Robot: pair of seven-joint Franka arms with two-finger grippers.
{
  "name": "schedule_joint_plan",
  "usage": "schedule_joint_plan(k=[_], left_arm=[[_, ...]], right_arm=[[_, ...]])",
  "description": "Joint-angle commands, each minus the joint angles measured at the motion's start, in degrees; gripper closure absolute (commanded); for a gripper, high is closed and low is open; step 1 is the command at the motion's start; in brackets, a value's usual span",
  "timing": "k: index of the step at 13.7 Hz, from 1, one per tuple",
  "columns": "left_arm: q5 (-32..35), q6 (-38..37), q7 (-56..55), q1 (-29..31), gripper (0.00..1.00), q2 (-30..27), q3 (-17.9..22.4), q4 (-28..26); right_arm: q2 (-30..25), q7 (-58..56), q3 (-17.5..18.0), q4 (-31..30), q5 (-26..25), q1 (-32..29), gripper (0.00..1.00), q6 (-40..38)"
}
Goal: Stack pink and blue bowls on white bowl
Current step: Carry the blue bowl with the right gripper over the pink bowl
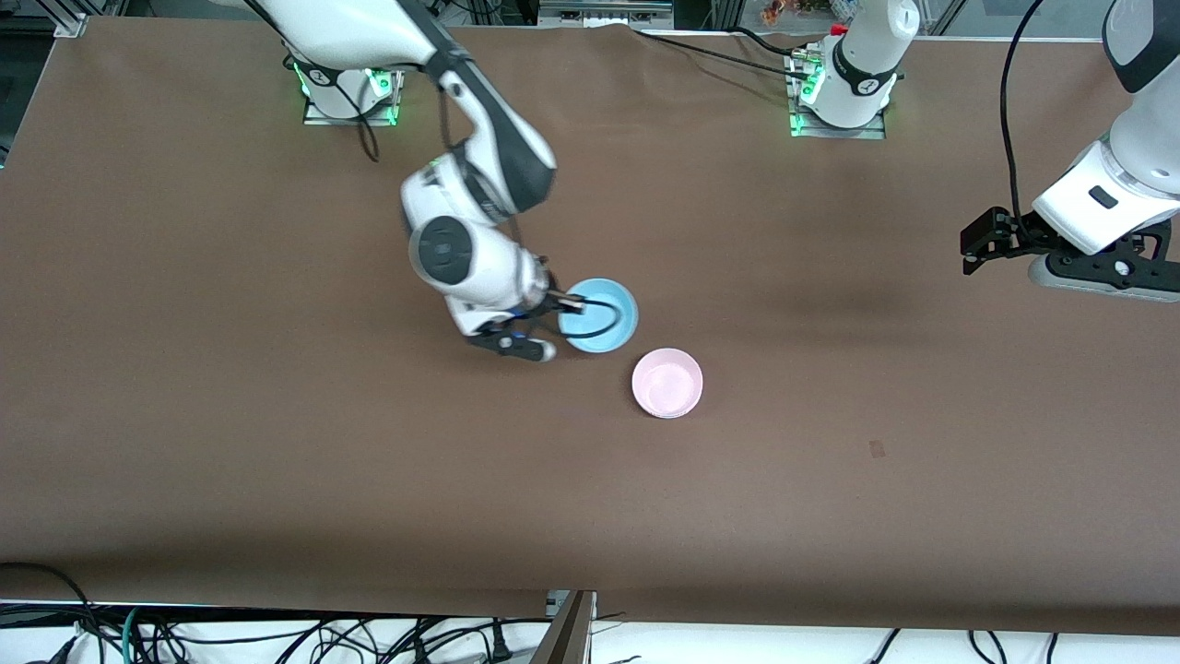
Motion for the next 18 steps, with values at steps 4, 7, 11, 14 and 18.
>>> schedule_joint_plan(k=[4, 7, 11, 14, 18], left_arm=[[-0.05, -0.33, 1.44, 0.12, 0.00, 0.80, 0.00, 1.82], [0.04, -0.41, 1.44, 0.12, 0.00, 0.71, 0.00, 1.82], [0.04, -0.50, 1.18, 0.03, 0.00, 0.71, 0.00, 1.82], [0.04, -0.50, 1.18, 0.03, 0.00, 0.71, -0.08, 1.82], [-0.04, -0.41, 1.18, -0.06, 0.00, 0.88, -0.08, 1.91]], right_arm=[[5.84, 5.38, -0.77, 8.16, 0.48, 2.02, 1.00, 9.86], [10.93, 7.06, -0.77, 12.73, 0.48, 2.37, 1.00, 15.03], [14.46, 7.06, -0.77, 14.15, 0.48, 3.33, 1.00, 20.76], [14.73, 7.14, -0.60, 14.15, 0.48, 3.42, 1.00, 21.03], [15.61, 6.97, -0.51, 14.15, 0.92, 4.21, 1.00, 20.68]])
